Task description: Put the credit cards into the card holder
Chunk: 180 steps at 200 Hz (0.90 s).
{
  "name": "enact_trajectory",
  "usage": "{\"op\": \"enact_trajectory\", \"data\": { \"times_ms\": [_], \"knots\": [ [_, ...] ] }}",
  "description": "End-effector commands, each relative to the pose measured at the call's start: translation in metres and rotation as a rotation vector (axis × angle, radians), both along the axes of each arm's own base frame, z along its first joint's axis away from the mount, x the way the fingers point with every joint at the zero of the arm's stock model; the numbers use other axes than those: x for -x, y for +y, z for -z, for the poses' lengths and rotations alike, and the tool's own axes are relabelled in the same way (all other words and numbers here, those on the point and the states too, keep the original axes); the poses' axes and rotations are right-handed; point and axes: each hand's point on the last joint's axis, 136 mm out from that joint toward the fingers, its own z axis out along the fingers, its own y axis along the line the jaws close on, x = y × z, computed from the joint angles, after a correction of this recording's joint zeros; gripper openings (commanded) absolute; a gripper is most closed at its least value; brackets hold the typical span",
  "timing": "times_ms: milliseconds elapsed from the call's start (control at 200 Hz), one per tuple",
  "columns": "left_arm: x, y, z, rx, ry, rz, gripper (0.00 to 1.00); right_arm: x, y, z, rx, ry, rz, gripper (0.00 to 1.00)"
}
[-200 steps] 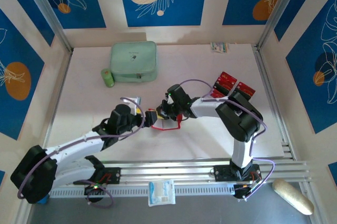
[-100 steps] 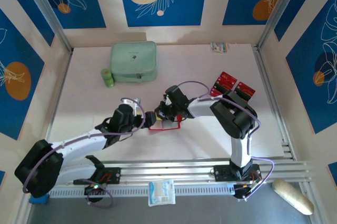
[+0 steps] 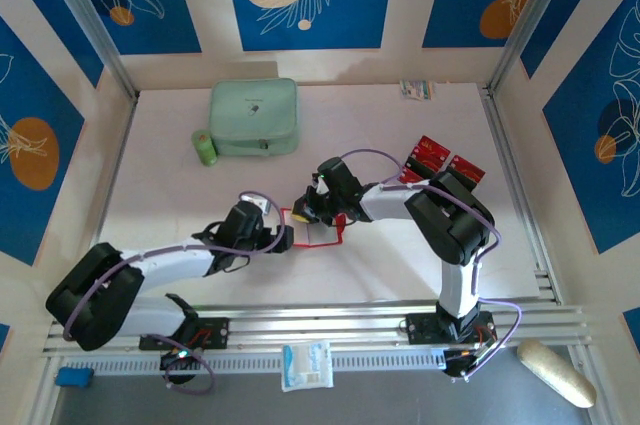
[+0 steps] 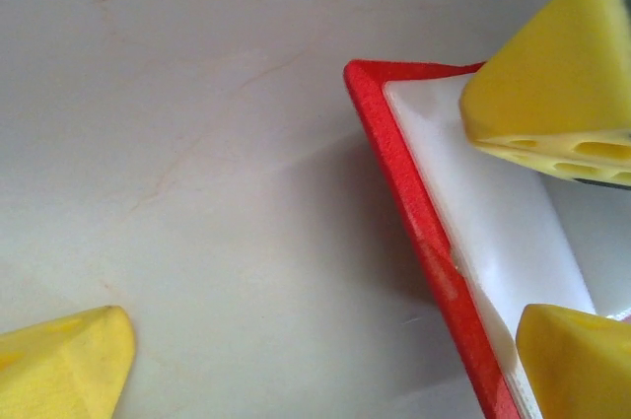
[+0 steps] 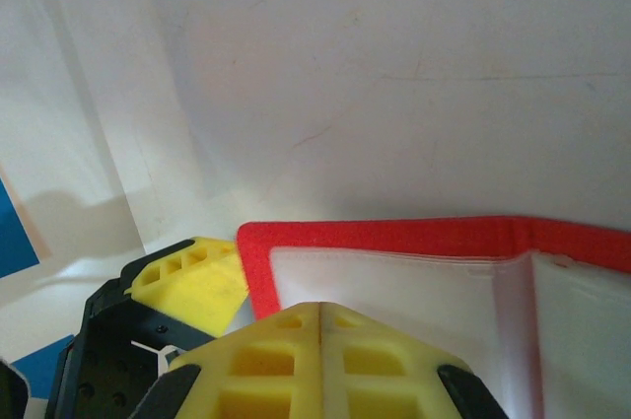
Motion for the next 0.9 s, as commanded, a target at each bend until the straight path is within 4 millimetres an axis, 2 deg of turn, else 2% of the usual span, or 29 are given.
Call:
{"op": "enact_trajectory", "data": {
  "times_ms": [0,145,380,645,895],
  "knots": [
    [-0.005,0.009,0.004,-0.08,0.01,-0.007,1.0,0.002,-0.002,-0.019,-0.029,-0.027,-0.022,0.0],
    [-0.004,0.015,0.011,-0.122,0.028,-0.023,0.99,0.003,-0.013,-0.021,0.007,-0.052,-0.025,0.0],
    [-0.011,0.018,0.012,-0.147,0.026,-0.029,0.99,0.016,-0.031,-0.004,0.1,-0.065,-0.036,0.0],
    [-0.022,0.008,-0.014,-0.077,-0.014,-0.021,0.99,0.024,-0.026,0.017,0.127,-0.036,-0.055,0.0],
    [-0.025,-0.002,-0.035,-0.001,-0.03,-0.015,1.0,0.026,-0.018,0.024,0.133,-0.025,-0.071,0.0]
  ]
}}
